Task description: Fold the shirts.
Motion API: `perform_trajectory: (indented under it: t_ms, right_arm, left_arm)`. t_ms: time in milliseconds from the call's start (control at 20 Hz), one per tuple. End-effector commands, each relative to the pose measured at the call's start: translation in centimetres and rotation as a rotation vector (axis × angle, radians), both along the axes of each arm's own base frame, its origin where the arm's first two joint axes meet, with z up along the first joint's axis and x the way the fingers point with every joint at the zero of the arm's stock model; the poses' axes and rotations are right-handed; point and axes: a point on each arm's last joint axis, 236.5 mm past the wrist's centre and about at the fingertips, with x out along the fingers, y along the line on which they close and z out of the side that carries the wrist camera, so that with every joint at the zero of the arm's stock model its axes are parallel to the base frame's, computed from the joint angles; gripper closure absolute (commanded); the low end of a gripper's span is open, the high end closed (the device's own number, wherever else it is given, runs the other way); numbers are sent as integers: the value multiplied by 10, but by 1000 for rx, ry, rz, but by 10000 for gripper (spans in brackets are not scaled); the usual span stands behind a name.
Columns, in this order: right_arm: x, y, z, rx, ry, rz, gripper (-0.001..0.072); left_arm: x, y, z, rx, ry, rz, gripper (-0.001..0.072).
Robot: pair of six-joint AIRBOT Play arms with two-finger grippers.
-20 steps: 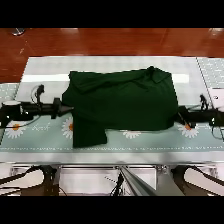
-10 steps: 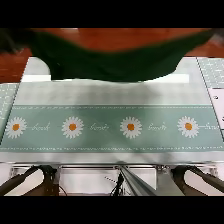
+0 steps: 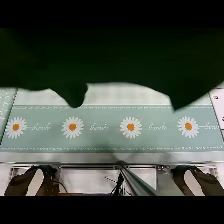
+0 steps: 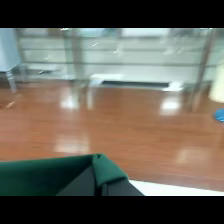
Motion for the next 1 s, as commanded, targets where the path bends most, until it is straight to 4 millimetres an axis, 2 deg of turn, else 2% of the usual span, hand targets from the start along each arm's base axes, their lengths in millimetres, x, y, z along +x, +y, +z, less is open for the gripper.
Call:
perform_trajectory:
  t_ms: [0, 50, 100, 200, 300, 450, 500, 600, 800, 850, 950]
  right_arm:
    - [-51, -8, -19, -20, 53, -95, 671]
    - [-53, -7, -28, -14, 83, -94, 671]
    - [-53, -8, -39, -7, 118, -94, 671]
    - [-42, -11, -67, 9, 206, -92, 672]
    - [-25, -11, -100, 38, 307, -72, 672]
    - [8, -15, -163, 58, 488, -31, 671]
    - [23, -20, -190, 70, 551, -28, 672]
    - [62, -26, -236, 127, 609, -23, 671]
    - [149, -43, -317, 245, 686, -26, 672]
    - [167, -48, -345, 262, 756, -30, 672]
    - [196, -56, -404, 300, 890, -33, 672]
  left_arm:
    - [-79, 36, 3, 5, -71, 258, 691]
    - [-85, 36, -1, -11, -75, 265, 691]
    - [-82, 37, -9, -14, -54, 265, 691]
    - [-58, 45, -40, -31, 48, 265, 691]
    - [-23, 51, -84, -74, 183, 243, 691]
    - [34, 44, -175, -165, 433, 146, 691]
    - [52, 38, -209, -197, 514, 98, 691]
    - [87, 31, -260, -250, 584, 21, 691]
    - [163, 44, -331, -437, 639, 25, 691]
    - [183, 43, -351, -439, 676, 18, 690]
    - [216, 26, -395, -429, 774, -18, 690]
